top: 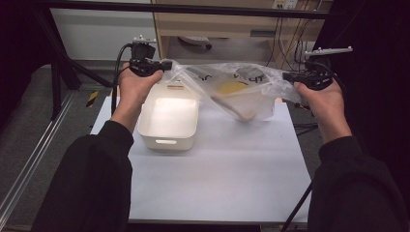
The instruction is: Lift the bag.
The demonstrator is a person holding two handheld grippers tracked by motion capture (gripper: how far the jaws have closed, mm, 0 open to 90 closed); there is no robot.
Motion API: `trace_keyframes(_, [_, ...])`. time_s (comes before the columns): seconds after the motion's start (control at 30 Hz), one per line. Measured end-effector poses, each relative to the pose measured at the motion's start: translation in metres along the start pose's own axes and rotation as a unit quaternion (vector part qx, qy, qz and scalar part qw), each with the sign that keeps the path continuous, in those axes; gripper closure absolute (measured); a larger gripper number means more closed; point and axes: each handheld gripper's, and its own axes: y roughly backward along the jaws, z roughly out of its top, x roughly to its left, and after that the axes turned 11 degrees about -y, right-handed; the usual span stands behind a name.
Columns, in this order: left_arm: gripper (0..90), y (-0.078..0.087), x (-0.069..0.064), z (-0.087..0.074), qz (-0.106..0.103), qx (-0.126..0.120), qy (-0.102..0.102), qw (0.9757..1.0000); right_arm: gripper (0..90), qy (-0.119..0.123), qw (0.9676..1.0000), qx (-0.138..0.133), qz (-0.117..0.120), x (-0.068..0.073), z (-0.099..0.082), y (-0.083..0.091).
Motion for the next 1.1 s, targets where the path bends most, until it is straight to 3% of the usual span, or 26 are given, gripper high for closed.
trace_keyframes(0.23, [90.0, 0.008, -0.008, -0.031, -0.011, 0.015, -0.008, 0.9998, 90.0, 0.011, 0.9996, 0.015, 0.02, 0.007, -0.02, -0.003])
trace_keyframes(0.43, [90.0, 0.023, -0.03, -0.064, -0.042, 0.021, -0.016, 0.9988, 90.0, 0.014, 0.9986, 0.034, 0.038, 0.007, -0.048, 0.0])
trace_keyframes(0.67, [90.0, 0.042, -0.063, -0.113, -0.083, 0.018, -0.017, 0.9962, 90.0, 0.015, 0.9974, 0.052, 0.048, 0.003, -0.099, 0.007])
trace_keyframes(0.8, [90.0, 0.046, -0.085, -0.145, -0.104, 0.027, -0.022, 0.9939, 90.0, 0.003, 0.9964, 0.065, 0.054, 0.0, -0.132, 0.007])
trace_keyframes(1.1, [90.0, 0.044, -0.111, -0.205, -0.132, 0.051, -0.002, 0.9899, 90.0, -0.013, 0.9934, 0.093, 0.065, 0.0, -0.196, 0.001])
